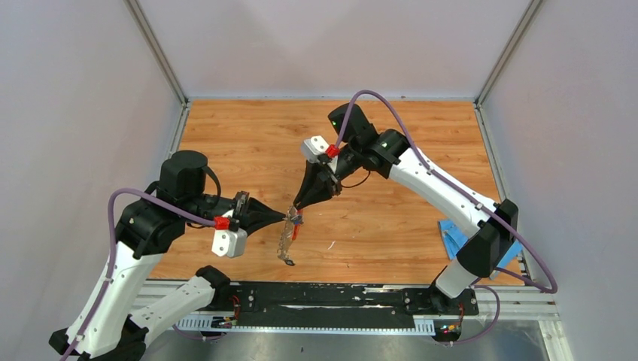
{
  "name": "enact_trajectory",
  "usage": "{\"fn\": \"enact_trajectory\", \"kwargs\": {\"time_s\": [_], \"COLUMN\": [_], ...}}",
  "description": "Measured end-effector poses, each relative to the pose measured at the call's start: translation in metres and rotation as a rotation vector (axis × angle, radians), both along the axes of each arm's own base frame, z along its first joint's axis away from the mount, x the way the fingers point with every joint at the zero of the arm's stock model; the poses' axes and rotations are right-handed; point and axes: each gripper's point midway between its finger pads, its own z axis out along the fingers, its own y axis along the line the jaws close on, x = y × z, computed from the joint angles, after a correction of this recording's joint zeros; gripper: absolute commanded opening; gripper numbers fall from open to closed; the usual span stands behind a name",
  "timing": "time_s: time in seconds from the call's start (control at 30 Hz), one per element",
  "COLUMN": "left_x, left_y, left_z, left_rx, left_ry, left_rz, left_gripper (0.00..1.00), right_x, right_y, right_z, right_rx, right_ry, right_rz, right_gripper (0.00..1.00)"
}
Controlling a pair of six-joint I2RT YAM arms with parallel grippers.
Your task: Put the keys on the keyring
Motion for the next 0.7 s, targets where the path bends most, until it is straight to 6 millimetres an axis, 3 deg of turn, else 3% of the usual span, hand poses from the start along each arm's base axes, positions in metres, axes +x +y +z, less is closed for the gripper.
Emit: {"fn": "enact_trajectory", "kwargs": {"time_s": [0.13,0.33,0.57,0.7], "left_x": [0.002,0.005,0.003,0.002], "left_y": [0.0,0.002,0.008,0.009], "left_z": [0.0,0.0,-0.002,-0.004], "left_rx": [0.003,0.008,0.005,0.004], "left_ry": [-0.017,-0.06,-0.142,-0.164], "left_rz": [0.005,0.019,0.03,0.027], "left_gripper": [0.0,0.0,0.0,0.14], "right_x": [-0.005,-0.011,-0.016,-0.024], "right_y": [-0.003,-0.006,-0.02,-0.029], "right_z": [-0.007,-0.011,0.004,0.016], "right_rx": [-0.019,-0.043,-0.019,0.001], "right_ry": [0.046,0.104,0.122,0.1], "right_rz": [0.018,0.033,0.031,0.017], "right_gripper": [0.01,0.0,0.0,0.0]}}
